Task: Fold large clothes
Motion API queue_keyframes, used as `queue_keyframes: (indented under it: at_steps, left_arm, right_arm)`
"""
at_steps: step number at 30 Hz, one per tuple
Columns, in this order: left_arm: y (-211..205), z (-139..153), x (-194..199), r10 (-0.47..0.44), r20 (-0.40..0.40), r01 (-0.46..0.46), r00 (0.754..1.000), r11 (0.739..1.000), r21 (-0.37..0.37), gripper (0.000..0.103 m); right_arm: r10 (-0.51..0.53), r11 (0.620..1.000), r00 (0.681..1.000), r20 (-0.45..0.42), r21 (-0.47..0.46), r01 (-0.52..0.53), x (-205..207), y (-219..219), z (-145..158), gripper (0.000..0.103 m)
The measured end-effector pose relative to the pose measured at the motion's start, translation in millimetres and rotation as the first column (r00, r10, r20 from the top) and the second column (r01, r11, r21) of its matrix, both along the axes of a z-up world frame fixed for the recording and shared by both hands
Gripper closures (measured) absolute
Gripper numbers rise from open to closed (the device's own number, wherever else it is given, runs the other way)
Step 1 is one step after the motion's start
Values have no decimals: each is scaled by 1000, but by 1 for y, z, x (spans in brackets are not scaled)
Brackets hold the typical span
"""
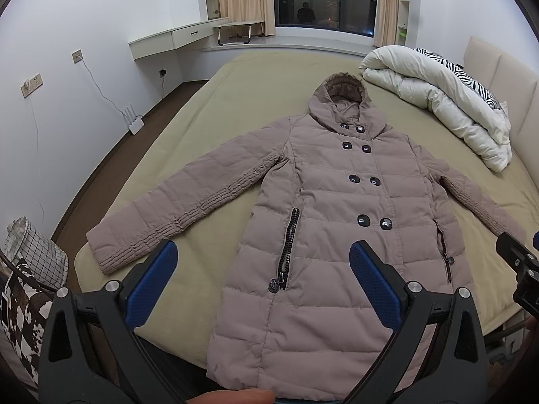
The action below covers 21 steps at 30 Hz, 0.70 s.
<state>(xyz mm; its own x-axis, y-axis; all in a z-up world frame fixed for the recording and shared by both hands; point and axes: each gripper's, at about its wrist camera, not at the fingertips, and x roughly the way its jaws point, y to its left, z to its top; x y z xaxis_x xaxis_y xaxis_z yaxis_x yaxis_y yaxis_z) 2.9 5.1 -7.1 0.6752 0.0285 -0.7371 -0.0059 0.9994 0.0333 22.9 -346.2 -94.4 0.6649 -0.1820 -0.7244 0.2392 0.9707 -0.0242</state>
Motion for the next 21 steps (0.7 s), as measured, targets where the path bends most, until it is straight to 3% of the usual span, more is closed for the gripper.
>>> queue_keyframes:
  at_steps: [21]
  left_arm:
    - [2, -2, -2, -3, 0, 3, 1000, 1000, 0, 0]
  right_arm:
    - [0, 1000, 1000, -2, 0, 0, 0, 2, -6, 0]
